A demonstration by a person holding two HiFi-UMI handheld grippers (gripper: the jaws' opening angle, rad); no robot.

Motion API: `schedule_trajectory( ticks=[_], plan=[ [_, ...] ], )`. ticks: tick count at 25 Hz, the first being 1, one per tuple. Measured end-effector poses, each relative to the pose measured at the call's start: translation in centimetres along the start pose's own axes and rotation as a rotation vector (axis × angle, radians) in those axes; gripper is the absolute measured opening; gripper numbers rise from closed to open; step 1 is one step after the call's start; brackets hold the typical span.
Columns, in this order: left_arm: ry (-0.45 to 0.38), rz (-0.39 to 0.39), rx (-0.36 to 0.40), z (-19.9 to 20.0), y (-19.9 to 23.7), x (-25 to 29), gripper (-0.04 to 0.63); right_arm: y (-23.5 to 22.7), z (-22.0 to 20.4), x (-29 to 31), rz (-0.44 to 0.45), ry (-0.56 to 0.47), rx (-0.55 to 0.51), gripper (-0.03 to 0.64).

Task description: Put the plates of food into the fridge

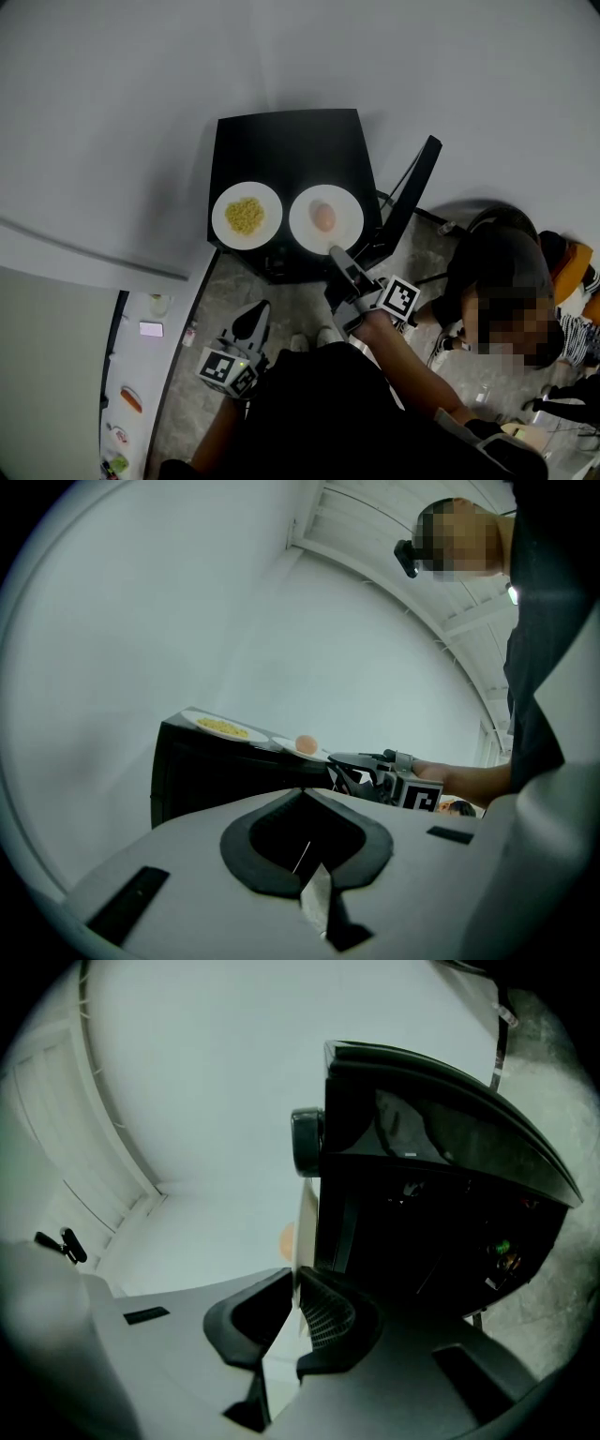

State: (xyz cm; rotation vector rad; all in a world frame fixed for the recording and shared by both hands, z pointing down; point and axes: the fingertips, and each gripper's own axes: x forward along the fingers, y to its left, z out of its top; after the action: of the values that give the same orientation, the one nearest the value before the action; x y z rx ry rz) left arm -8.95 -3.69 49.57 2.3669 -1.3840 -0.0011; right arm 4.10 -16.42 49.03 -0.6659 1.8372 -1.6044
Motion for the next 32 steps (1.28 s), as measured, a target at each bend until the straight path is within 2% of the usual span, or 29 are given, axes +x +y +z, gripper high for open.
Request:
schedule_trajectory(
  ticks=[11,22,32],
  plan=[
    [-0.005,-0.007,-0.017,-1.2,-1.1,-1.6,0.025,0.6,-2.6,-3.2,0.004,0.058,-0.024,0.038],
    [-0.017,0.015,-0.055,-1.6,-1.0,-3.0,0.025,0.3,-5.1,-6.3,-0.012,0.08,0.016,0.038],
    [0.004,0.013,-0.043,-2.5,-0.9,-3.2,0.025,-1.1,-6.6,-8.1,-0.026,0.117,0.057,0.037]
  ],
)
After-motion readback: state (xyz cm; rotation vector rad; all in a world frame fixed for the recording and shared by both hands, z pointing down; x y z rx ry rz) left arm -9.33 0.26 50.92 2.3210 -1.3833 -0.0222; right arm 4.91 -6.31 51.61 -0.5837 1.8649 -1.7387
